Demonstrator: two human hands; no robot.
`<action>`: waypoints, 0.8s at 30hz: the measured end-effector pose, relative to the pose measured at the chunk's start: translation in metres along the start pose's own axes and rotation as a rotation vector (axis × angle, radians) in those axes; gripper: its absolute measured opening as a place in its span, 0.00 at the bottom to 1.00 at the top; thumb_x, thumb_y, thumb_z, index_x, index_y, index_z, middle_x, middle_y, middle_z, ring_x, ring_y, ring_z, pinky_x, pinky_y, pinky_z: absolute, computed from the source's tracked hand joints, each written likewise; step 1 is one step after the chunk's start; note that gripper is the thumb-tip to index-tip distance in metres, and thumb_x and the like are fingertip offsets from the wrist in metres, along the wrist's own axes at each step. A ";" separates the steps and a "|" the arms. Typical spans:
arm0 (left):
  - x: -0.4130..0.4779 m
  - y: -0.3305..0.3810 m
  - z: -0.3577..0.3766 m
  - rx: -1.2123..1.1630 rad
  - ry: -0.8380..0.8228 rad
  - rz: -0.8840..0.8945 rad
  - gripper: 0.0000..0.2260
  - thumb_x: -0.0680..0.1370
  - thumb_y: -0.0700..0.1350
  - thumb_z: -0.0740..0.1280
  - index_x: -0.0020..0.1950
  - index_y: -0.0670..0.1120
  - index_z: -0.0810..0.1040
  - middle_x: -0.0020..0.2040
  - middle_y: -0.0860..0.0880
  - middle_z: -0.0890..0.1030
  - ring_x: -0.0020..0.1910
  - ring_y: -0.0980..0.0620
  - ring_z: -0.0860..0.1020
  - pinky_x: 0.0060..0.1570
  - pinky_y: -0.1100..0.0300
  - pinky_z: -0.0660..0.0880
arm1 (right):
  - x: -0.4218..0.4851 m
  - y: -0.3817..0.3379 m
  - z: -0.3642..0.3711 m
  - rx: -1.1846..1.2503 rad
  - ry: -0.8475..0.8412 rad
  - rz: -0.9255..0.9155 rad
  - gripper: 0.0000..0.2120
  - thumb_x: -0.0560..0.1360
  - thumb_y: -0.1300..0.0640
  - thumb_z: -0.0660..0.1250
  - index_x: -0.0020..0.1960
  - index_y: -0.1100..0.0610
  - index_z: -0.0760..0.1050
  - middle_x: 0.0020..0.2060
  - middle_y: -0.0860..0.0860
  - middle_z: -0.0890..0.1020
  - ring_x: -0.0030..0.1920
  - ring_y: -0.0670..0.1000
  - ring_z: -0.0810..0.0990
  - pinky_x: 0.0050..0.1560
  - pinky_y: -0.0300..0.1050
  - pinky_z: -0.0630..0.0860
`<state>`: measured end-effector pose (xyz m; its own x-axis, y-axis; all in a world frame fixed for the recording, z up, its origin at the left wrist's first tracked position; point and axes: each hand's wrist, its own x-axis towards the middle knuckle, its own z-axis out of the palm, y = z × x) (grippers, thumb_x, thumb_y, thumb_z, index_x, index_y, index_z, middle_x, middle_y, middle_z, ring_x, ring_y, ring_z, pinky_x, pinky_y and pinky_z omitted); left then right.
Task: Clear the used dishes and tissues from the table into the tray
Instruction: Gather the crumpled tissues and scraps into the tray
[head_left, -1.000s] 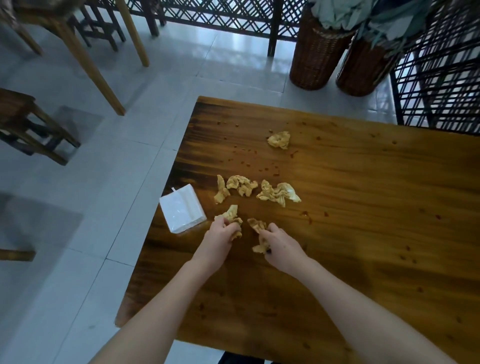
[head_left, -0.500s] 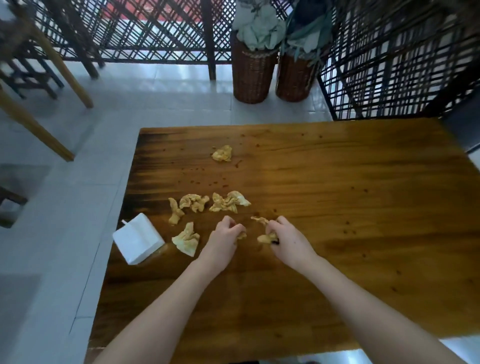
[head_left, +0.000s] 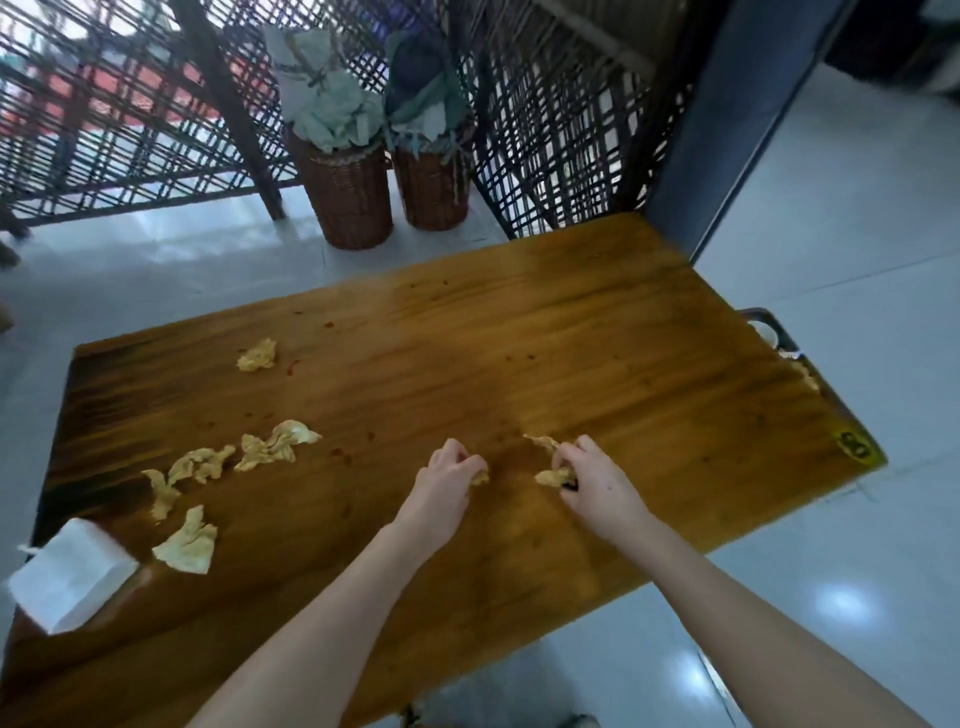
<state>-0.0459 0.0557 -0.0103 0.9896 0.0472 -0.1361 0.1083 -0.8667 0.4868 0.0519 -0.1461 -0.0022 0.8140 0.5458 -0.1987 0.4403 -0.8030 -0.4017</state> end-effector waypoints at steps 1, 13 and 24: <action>0.007 0.014 0.007 0.003 -0.006 0.016 0.21 0.77 0.33 0.62 0.65 0.52 0.72 0.60 0.51 0.66 0.53 0.53 0.68 0.52 0.61 0.69 | -0.006 0.015 -0.007 0.002 0.010 0.011 0.13 0.71 0.61 0.71 0.46 0.46 0.69 0.45 0.44 0.68 0.38 0.44 0.73 0.38 0.41 0.77; 0.091 0.161 0.077 0.056 -0.045 0.138 0.20 0.77 0.31 0.60 0.65 0.50 0.72 0.58 0.51 0.65 0.51 0.55 0.63 0.49 0.62 0.63 | -0.053 0.174 -0.069 0.076 0.075 0.134 0.13 0.72 0.63 0.69 0.46 0.48 0.68 0.45 0.46 0.68 0.39 0.45 0.74 0.39 0.40 0.76; 0.186 0.246 0.124 0.025 -0.076 0.192 0.18 0.78 0.33 0.62 0.64 0.49 0.73 0.60 0.51 0.66 0.53 0.56 0.67 0.54 0.63 0.67 | -0.048 0.291 -0.106 0.126 0.089 0.232 0.10 0.73 0.64 0.68 0.49 0.54 0.71 0.47 0.49 0.69 0.43 0.50 0.75 0.45 0.50 0.77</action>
<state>0.1527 -0.2104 -0.0227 0.9816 -0.1571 -0.1084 -0.0850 -0.8683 0.4887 0.1814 -0.4313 -0.0149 0.9200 0.3235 -0.2211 0.1924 -0.8646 -0.4642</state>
